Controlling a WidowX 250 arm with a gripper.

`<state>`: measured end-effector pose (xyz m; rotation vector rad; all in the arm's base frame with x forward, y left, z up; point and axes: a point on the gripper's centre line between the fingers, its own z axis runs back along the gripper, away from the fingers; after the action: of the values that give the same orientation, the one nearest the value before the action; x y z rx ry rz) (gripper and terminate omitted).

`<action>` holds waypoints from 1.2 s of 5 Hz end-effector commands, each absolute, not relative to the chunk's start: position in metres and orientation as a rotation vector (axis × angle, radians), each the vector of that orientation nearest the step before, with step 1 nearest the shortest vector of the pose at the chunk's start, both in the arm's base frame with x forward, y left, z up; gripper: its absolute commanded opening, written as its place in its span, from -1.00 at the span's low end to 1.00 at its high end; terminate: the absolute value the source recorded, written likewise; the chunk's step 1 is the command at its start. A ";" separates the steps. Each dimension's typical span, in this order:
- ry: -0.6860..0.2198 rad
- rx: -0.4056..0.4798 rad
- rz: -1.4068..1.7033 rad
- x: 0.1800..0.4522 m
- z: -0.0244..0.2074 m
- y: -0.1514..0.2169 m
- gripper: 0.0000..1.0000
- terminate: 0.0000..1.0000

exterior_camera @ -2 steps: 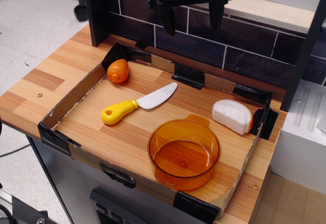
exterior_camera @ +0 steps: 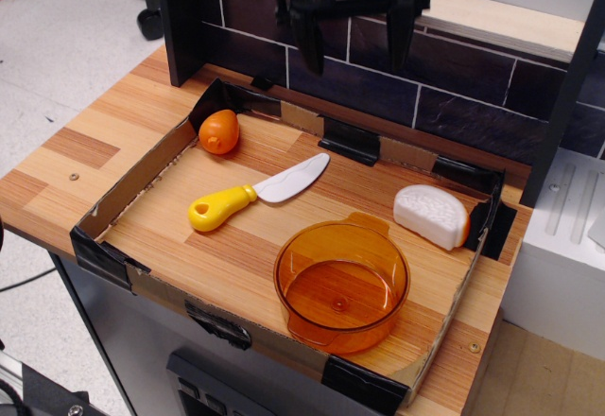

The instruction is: Put carrot in pot

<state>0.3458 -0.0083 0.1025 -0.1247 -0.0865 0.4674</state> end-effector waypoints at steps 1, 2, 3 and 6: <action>-0.141 -0.139 0.331 0.343 0.128 0.048 1.00 -1.00; -0.153 -0.088 0.251 0.341 0.120 0.072 1.00 -1.00; -0.168 0.009 0.182 0.335 0.097 0.097 1.00 -1.00; -0.135 0.029 0.222 0.343 0.056 0.091 1.00 -1.00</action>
<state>0.3368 0.0883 0.0427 0.0223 -0.1040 0.2199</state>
